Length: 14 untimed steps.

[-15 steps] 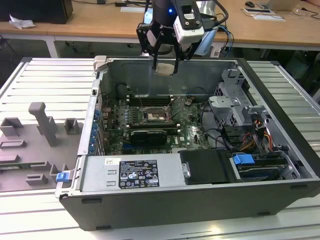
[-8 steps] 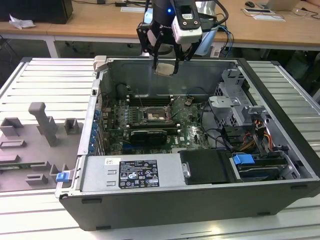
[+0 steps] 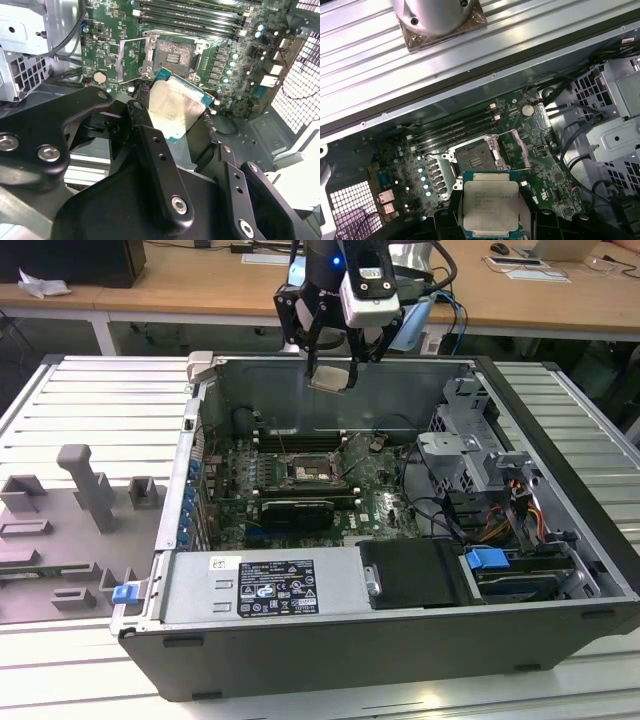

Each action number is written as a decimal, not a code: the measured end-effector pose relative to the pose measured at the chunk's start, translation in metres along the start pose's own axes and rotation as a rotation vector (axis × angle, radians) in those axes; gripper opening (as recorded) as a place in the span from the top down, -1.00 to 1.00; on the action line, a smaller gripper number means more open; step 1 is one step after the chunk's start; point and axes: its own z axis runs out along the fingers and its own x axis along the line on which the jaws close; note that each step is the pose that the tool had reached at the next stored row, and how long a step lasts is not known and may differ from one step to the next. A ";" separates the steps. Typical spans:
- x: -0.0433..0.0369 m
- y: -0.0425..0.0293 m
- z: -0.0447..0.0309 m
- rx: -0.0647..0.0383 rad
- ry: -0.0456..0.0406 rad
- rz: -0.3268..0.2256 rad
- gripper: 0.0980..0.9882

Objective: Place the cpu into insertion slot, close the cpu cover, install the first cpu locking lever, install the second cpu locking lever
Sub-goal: 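Place the cpu into insertion slot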

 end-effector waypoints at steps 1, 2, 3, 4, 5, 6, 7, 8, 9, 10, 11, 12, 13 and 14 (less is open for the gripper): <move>0.0000 0.0000 0.0000 0.000 -0.0004 0.005 0.01; 0.0000 0.0000 0.0000 0.000 -0.0008 0.009 0.01; 0.0000 0.0000 0.0000 0.000 -0.0012 0.014 0.01; 0.0000 0.0000 0.0000 0.000 -0.0017 0.019 0.01; 0.0001 0.0000 0.0000 0.000 -0.0023 0.026 0.01; 0.0001 0.0000 0.0000 -0.001 -0.0031 0.034 0.01; 0.0001 0.0000 0.0000 -0.001 -0.0039 0.043 0.01; 0.0001 0.0000 0.0001 -0.001 -0.0043 0.048 0.01; 0.0001 0.0000 0.0001 -0.001 -0.0048 0.053 0.01; 0.0002 -0.0001 0.0001 -0.001 -0.0054 0.060 0.01; 0.0002 -0.0001 0.0001 -0.001 -0.0068 0.075 0.01; 0.0002 -0.0001 0.0001 -0.001 -0.0074 0.083 0.01; 0.0003 -0.0001 0.0001 -0.002 -0.0082 0.092 0.01; 0.0003 -0.0001 0.0001 -0.002 -0.0090 0.101 0.01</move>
